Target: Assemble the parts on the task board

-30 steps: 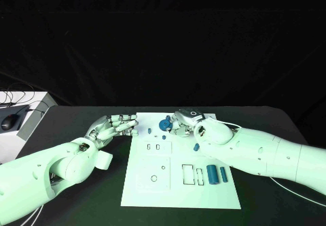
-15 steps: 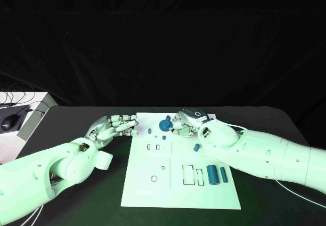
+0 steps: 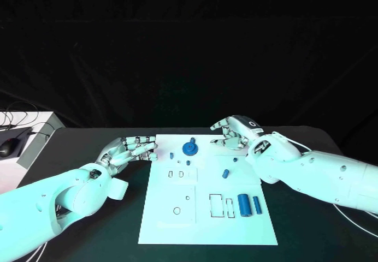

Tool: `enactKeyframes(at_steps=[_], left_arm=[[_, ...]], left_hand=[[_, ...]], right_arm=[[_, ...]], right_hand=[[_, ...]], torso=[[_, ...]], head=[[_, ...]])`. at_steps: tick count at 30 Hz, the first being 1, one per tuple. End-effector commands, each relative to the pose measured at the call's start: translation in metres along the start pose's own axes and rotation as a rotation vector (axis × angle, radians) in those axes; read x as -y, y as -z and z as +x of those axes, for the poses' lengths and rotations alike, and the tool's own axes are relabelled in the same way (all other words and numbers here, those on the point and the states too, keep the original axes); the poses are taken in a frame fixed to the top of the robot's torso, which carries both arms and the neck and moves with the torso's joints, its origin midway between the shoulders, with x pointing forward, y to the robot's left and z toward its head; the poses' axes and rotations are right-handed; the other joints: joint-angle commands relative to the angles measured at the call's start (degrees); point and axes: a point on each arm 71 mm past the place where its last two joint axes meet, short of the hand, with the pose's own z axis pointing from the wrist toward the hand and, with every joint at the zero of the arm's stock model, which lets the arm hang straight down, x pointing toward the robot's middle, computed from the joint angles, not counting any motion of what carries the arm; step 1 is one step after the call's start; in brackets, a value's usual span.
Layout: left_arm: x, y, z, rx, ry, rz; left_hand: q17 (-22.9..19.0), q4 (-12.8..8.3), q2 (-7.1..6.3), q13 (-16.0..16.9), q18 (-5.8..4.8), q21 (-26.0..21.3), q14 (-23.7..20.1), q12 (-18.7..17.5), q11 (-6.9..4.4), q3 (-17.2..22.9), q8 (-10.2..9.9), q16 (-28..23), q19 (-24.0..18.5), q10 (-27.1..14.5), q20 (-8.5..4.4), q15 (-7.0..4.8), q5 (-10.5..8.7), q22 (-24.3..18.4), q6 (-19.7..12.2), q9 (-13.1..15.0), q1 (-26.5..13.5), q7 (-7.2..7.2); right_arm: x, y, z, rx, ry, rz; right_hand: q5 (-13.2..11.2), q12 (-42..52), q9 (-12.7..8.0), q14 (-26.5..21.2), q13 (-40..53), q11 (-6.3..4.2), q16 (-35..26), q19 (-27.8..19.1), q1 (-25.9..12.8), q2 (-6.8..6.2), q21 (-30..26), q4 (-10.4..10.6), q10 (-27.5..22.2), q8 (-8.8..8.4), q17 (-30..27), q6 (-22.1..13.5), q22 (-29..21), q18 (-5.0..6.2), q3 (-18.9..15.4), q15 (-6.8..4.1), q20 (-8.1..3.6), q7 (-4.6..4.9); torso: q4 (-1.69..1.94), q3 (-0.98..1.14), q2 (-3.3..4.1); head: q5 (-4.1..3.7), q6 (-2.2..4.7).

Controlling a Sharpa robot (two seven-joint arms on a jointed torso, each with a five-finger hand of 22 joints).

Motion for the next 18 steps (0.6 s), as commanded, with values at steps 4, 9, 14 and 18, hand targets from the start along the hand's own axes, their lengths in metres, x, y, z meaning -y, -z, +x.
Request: enactKeyframes(at_steps=[4, 9, 14, 18], left_arm=[[-0.001, 0.000, 0.000, -0.005, 0.000, 0.015], [-0.004, 0.001, -0.001, -0.001, 0.006, 0.010], [-0.008, 0.001, -0.001, -0.001, 0.011, 0.004], [-0.010, 0.001, 0.001, -0.025, 0.019, 0.009]], left_hand=[[-0.05, -0.45, 0.34, 0.08, -0.46, -0.30, 0.20, -0.06, -0.54, -0.01, -0.19, -0.15, 0.17, 2.54, 0.18, -0.20, -0.20, 0.00, 1.64, 0.02, 0.37, -0.01], [-0.04, -0.82, 0.55, 0.14, -0.66, -0.29, 0.31, 0.04, -1.10, -0.45, -0.13, -0.15, 0.33, 5.16, -0.05, -0.46, -0.20, 0.01, 2.78, 0.07, 0.42, -0.21], [0.13, -1.07, 0.41, 0.16, -0.77, -0.13, 0.78, 0.07, -1.32, -0.76, -0.09, 0.15, 0.69, 5.99, -0.33, -0.67, -0.19, 0.09, 3.32, 0.10, 0.45, -0.32], [0.55, -1.07, -0.32, 0.18, -0.92, 0.20, 1.25, 0.08, -1.79, -1.55, 0.06, 0.80, 1.11, 6.35, -0.63, -0.98, -0.21, 0.24, 5.70, 0.23, -0.20, -1.49]], right_arm=[[0.038, 0.014, -0.017, -0.069, -0.192, -0.003], [0.068, 0.025, -0.027, -0.094, -0.180, 0.033], [0.092, 0.031, -0.035, -0.106, -0.135, 0.069], [0.107, 0.032, -0.036, -0.126, -0.096, 0.097]], right_hand=[[-0.63, -0.46, -0.04, -0.11, -0.53, -0.07, 0.00, 4.76, 2.73, -1.22, 0.36, -0.97, -0.50, 0.24, 1.35, 1.02, 10.09, -0.45, -0.78, -0.03, 0.12, -0.18], [0.64, -0.57, -0.03, 0.02, -0.70, -0.03, 0.02, 4.80, 3.86, -1.97, 0.67, -0.67, -0.81, 0.24, 2.35, 0.52, 10.45, -0.53, -2.08, 0.08, 0.19, -0.12], [1.68, 0.25, -0.06, 0.25, -0.28, 0.06, 0.43, 4.88, 4.40, -2.42, 1.43, -0.10, -0.53, 0.16, 3.64, -0.21, 10.96, -0.65, -2.72, 0.24, 0.33, 0.04], [2.46, 0.75, -0.05, 0.34, 0.04, 0.37, 0.84, 4.92, 4.67, -2.73, 1.94, 0.17, -0.49, 0.16, 4.35, -1.32, 11.24, -0.67, -2.72, 0.65, 0.66, 0.60]], torso=[[-0.95, 0.52, -0.51], [-1.19, 0.89, -0.66], [-1.12, 1.14, -0.77], [-0.91, 1.27, -0.76]], head=[[-0.03, 0.10], [-0.55, 0.00], [-0.92, 0.30], [-1.16, 0.07]])
